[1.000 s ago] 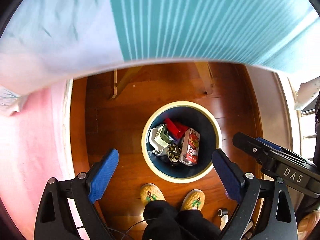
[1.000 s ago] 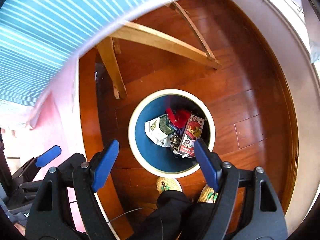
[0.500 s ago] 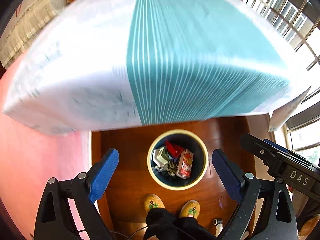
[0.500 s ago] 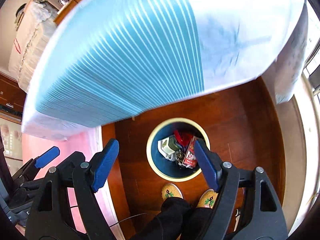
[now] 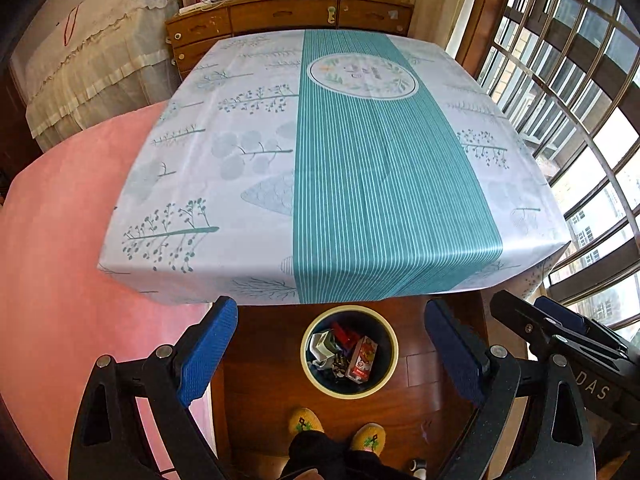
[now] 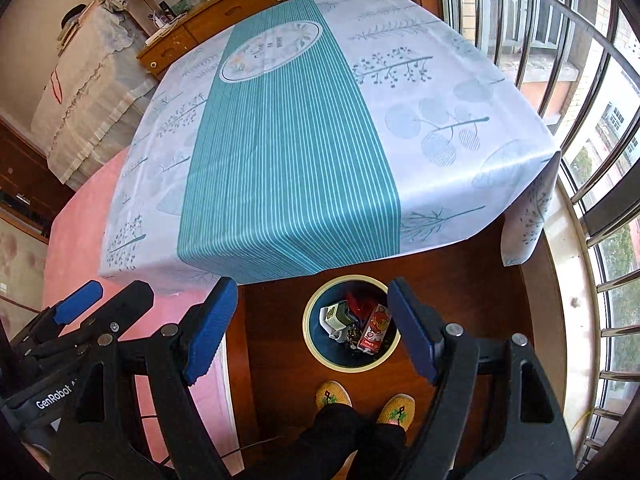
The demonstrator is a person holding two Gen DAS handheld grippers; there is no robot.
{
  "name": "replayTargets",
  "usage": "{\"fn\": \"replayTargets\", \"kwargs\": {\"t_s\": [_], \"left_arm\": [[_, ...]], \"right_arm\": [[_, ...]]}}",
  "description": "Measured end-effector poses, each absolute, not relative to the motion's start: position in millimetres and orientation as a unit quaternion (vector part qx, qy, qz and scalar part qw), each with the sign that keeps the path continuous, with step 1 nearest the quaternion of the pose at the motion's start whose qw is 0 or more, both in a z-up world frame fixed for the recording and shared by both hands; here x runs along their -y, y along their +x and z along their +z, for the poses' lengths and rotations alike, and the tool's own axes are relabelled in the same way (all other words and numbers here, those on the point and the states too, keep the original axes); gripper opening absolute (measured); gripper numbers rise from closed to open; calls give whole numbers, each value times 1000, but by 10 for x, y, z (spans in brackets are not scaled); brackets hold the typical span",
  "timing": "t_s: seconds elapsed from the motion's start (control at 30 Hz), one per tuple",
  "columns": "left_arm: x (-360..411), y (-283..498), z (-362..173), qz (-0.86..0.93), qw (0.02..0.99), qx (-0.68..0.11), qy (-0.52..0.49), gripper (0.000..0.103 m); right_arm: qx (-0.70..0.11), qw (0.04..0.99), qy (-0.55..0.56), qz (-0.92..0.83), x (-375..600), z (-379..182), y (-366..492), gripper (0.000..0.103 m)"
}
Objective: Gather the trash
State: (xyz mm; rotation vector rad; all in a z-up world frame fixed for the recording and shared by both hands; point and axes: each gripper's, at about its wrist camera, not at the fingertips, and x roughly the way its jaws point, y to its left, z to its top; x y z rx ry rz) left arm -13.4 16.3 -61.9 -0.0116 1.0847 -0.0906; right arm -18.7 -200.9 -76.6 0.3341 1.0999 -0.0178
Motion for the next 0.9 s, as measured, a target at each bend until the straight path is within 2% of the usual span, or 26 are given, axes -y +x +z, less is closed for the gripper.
{"fn": "replayTargets", "kwargs": {"t_s": [0.37, 0.9], "left_arm": [[-170, -292, -113, -23, 871, -491, -10, 96], [-127, -377, 102, -12, 880, -474, -6, 96]], "right_arm": [[-494, 859, 135, 14, 1955, -115, -296, 75], [-476, 871, 122, 20, 1952, 46, -337, 75]]}}
